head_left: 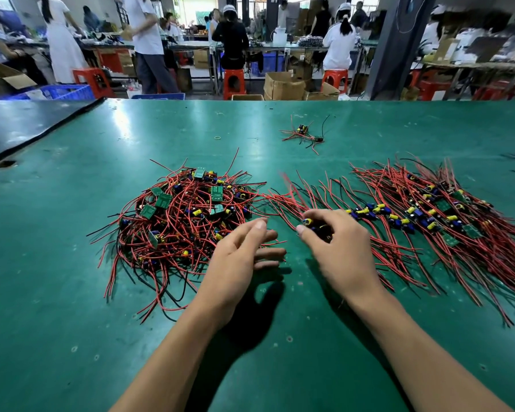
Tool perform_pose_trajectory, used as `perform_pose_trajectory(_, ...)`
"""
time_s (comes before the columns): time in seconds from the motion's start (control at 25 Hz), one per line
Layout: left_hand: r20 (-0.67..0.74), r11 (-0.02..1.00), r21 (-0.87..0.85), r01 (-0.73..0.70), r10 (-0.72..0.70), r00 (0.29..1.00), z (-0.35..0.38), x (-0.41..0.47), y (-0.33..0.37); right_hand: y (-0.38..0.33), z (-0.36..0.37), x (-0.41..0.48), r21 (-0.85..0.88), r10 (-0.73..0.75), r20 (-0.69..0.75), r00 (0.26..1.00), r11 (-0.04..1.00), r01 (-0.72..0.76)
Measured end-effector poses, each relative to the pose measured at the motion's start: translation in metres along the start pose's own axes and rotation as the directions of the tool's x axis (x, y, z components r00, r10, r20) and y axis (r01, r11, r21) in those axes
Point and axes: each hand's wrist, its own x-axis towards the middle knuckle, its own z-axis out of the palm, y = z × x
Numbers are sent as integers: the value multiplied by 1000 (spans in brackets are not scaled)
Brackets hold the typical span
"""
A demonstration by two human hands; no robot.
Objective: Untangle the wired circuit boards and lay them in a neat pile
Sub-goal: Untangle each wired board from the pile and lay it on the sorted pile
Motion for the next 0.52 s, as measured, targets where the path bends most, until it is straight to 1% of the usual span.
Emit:
perform_pose_trajectory(0.04,-72,992,95,-87,94,993,-2,0,-1,3,-3,3,-50,12,-52,999,999,-15)
perform_pose_trajectory(0.08,-142,982,135,-132,151,978,-5,0,-1,5,-6,5,-104,29,-84,996,994,-38)
perform_pose_trajectory(0.12,-208,982,127,-140,165,964,-6,0,-1,7,-9,7,-164,52,-104,993,984,-68)
perform_pose_trajectory(0.2,-298,992,74,-99,117,947,-7,0,-2,8,-11,7,-292,60,-141,988,951,-99)
perform_pose_trajectory(0.24,-316,997,47,-67,79,946,-7,1,-2,5,-10,5,-333,25,-146,989,940,-73)
perform_pose_trajectory(0.28,-317,999,18,-41,45,947,-6,2,-3,1,-7,2,-333,-32,-130,991,943,-14)
perform_pose_trajectory(0.32,-307,1000,-14,-25,19,951,-6,2,-2,-3,-4,-2,-297,-96,-92,991,953,65)
perform_pose_trajectory(0.4,-270,999,-39,0,-10,963,-6,3,-2,-8,5,-10,-180,-192,47,980,964,198)
perform_pose_trajectory(0.48,-235,999,-16,30,-32,971,-8,6,-3,-8,14,-17,-129,-208,211,955,963,238)
perform_pose_trajectory(0.52,-226,999,0,46,-45,973,-8,8,-3,-6,17,-19,-147,-184,276,943,962,231)
